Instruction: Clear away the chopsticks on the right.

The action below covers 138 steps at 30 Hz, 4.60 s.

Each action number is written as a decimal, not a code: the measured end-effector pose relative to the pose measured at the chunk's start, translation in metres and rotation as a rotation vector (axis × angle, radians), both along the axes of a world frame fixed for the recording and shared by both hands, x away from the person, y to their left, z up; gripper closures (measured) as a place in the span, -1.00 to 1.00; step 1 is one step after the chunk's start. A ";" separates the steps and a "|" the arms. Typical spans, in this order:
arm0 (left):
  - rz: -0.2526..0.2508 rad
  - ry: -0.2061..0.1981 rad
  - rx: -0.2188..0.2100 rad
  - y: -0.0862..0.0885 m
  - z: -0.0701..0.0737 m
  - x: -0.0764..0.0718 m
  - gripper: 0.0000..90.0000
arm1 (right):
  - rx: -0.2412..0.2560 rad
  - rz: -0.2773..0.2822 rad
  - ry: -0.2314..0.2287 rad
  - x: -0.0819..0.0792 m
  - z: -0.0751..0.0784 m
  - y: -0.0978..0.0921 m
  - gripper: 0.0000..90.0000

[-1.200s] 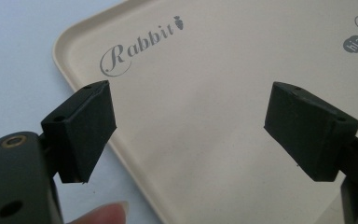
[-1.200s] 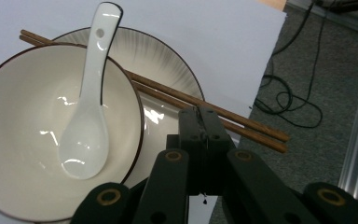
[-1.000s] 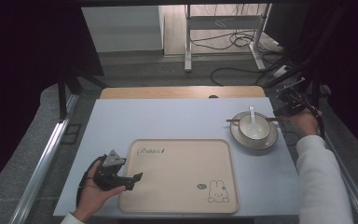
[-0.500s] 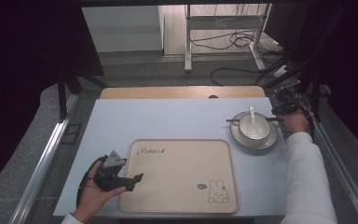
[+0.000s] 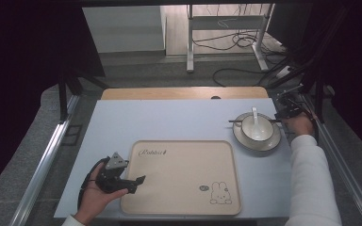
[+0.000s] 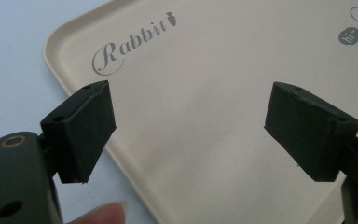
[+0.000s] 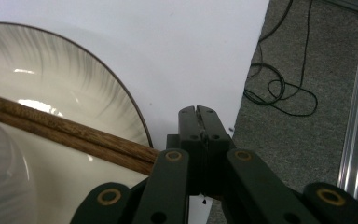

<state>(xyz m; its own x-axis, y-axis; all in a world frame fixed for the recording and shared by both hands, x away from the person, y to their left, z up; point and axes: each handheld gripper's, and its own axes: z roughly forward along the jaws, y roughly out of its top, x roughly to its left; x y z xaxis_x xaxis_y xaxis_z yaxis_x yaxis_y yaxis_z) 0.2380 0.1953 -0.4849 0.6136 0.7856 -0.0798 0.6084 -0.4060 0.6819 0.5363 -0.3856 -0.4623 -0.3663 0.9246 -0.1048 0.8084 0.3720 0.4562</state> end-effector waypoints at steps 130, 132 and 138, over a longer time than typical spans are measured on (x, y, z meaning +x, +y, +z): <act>0.001 0.016 0.019 0.005 -0.004 0.001 -0.64 | -0.162 0.252 0.075 -0.044 0.019 -0.020 0.46; 0.001 0.017 0.021 0.005 -0.004 0.001 -0.64 | -0.161 0.263 0.079 -0.042 0.018 -0.021 0.46; 0.000 0.017 0.021 0.005 -0.004 0.001 -0.64 | -0.167 0.282 0.099 -0.040 0.014 -0.020 0.47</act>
<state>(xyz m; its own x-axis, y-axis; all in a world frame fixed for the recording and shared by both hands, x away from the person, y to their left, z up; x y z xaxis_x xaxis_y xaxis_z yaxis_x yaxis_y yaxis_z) 0.2390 0.2008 -0.4892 0.6120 0.7874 -0.0739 0.6198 -0.4195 0.6632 0.4959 -0.4058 -0.4481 -0.6209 0.7586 -0.1977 0.7003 0.6501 0.2949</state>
